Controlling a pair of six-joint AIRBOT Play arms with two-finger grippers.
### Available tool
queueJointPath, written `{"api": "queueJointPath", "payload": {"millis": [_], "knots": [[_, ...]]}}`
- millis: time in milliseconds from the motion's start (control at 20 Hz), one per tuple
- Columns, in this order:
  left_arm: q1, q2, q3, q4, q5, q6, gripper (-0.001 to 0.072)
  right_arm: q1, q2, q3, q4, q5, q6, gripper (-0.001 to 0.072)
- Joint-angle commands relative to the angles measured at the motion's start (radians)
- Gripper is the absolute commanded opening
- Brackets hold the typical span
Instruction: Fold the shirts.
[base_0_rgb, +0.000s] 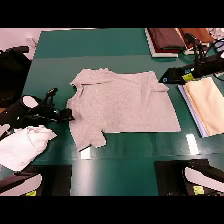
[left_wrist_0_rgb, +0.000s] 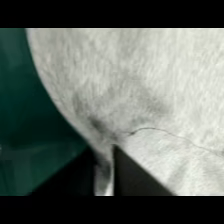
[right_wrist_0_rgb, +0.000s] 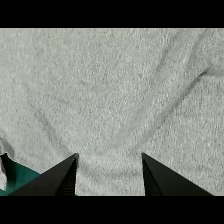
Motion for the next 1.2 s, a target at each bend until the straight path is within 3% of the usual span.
{"api": "queueJointPath", "payload": {"millis": [0, 200, 400, 450, 500, 550, 650, 850, 1000, 1050, 1150], "knots": [[-0.018, 0.002, 0.037, 0.038, -0.005, -0.005, 0.0021, -0.023, 0.001, -0.001, -0.040, 0.075, 0.000, 0.0448], [-0.018, 0.002, 0.145, 0.082, -0.102, 0.000, 0.0021, -0.158, 0.011, -0.031, -0.148, 0.181, 0.001, 0.0448], [-0.018, 0.002, 0.173, 0.083, -0.096, 0.000, 0.0021, -0.407, 0.111, -0.335, -0.158, 0.105, 0.000, 0.0453], [-0.018, 0.002, 0.173, 0.083, -0.095, 0.000, 0.0020, -0.470, 0.129, -0.418, -0.157, 0.082, 0.000, 0.0470], [-0.018, 0.002, 0.173, 0.083, -0.094, 0.000, 0.0021, -0.533, 0.139, -0.493, -0.155, 0.063, 0.000, 0.0566], [-0.018, 0.002, 0.173, 0.083, -0.090, 0.000, 0.0020, -0.590, 0.140, -0.566, -0.149, 0.049, 0.000, 0.0596], [-0.019, 0.002, 0.173, 0.082, -0.072, 0.000, 0.0021, -0.660, 0.126, -0.674, -0.135, 0.021, -0.014, 0.0594], [-0.020, 0.002, 0.173, 0.076, -0.060, 0.000, 0.0021, -0.641, 0.061, -0.774, 0.025, -0.062, -0.071, 0.0505], [-0.020, 0.002, 0.173, 0.076, -0.062, -0.001, 0.0021, -0.527, 0.026, -0.773, 0.061, -0.132, -0.072, 0.0435], [-0.019, 0.002, 0.173, 0.075, -0.061, -0.001, 0.0021, -0.487, 0.022, -0.772, 0.060, -0.151, -0.072, 0.0370], [-0.019, 0.004, 0.179, 0.076, -0.061, -0.002, 0.0020, -0.415, 0.044, -0.771, 0.060, -0.178, -0.088, 0.0040]]}}
